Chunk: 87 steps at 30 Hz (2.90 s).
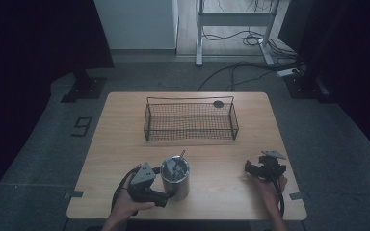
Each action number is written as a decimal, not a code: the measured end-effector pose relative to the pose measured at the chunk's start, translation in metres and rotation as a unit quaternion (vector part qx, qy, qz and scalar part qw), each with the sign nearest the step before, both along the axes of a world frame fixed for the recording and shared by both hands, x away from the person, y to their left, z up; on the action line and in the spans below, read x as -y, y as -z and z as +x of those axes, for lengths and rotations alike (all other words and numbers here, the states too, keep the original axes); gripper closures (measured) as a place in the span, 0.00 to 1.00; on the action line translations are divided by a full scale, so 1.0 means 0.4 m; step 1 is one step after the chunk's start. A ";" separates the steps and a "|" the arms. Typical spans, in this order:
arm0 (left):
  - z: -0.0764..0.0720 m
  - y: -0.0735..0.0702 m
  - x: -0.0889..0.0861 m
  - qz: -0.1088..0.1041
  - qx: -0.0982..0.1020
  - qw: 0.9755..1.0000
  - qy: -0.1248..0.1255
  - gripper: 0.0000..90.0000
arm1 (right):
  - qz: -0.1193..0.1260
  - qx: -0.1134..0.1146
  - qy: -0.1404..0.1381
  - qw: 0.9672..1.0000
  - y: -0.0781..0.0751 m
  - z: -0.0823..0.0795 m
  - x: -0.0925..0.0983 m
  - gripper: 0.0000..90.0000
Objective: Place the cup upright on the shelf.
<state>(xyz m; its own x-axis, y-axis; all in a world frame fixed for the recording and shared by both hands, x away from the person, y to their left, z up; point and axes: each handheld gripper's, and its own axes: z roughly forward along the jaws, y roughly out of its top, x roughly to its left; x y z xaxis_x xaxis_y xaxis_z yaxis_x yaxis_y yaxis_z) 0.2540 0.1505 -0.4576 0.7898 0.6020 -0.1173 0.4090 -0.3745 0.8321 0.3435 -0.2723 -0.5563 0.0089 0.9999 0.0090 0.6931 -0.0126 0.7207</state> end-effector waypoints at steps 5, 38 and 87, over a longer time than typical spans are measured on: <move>0.007 0.001 0.013 0.003 0.002 1.000 -0.003 0.07 | 0.000 -0.001 0.000 1.000 0.000 0.000 0.000 0.03; 0.054 0.032 0.095 0.000 0.020 0.999 -0.038 0.01 | -0.001 0.001 0.001 1.000 0.000 0.000 0.000 0.03; 0.053 0.031 0.073 -0.009 0.035 0.998 -0.046 0.04 | -0.001 0.003 -0.002 1.000 0.000 -0.001 0.000 0.05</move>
<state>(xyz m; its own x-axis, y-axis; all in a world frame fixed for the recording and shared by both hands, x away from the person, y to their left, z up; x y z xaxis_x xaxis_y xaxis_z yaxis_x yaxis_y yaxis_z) 0.2751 0.1214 -0.4698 0.7384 0.6701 -0.0751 0.3808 -0.3225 0.8666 0.3430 -0.2722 -0.5561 0.0040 1.0000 0.0077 0.6886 -0.0083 0.7251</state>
